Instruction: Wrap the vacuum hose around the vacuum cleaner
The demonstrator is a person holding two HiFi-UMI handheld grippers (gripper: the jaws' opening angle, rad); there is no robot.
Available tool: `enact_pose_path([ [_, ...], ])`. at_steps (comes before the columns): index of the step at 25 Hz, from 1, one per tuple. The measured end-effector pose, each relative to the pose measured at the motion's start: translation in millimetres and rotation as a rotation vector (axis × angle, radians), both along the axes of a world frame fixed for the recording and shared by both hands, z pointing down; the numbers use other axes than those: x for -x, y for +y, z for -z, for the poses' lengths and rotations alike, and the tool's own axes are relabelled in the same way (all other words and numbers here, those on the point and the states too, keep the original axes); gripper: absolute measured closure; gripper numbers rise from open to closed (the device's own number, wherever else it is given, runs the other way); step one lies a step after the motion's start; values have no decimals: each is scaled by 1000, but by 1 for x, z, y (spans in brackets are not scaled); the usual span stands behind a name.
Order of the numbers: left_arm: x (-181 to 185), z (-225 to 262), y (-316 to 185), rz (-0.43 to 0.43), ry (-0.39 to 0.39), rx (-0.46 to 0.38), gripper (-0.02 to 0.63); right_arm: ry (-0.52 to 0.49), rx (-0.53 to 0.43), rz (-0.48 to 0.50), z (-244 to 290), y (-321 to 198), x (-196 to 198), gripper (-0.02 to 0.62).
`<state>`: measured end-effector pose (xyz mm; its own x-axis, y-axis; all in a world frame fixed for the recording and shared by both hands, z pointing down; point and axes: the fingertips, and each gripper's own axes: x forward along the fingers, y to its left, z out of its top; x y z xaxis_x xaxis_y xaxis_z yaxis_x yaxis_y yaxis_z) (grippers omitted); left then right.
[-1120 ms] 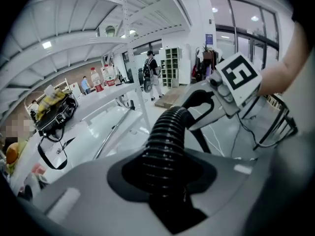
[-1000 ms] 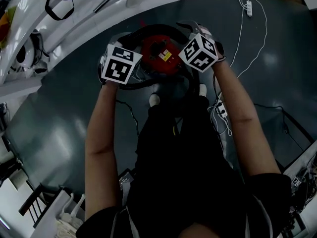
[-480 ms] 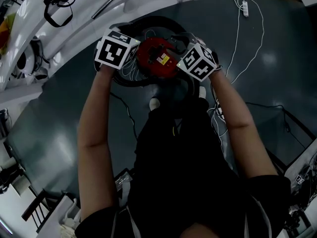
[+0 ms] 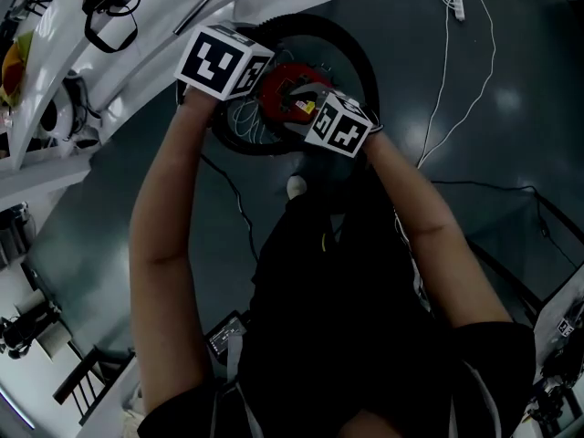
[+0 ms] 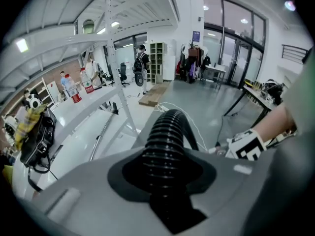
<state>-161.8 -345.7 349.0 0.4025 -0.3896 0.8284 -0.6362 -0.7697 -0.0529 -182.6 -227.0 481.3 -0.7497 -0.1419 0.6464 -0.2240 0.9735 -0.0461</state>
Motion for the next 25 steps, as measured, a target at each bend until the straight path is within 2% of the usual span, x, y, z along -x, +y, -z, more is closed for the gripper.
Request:
enact_pose_path([
  [7,-23,28,-1,-55,-33,-22,468,-68,54,64,-5,37,45,359],
  [15,-39,52,12,-135,-67,-41,469,-143,77,83,6,47,80,359],
  [25,-38,81,30,-194,-49,-26,469,-165,111,153,-6,67,124,330],
])
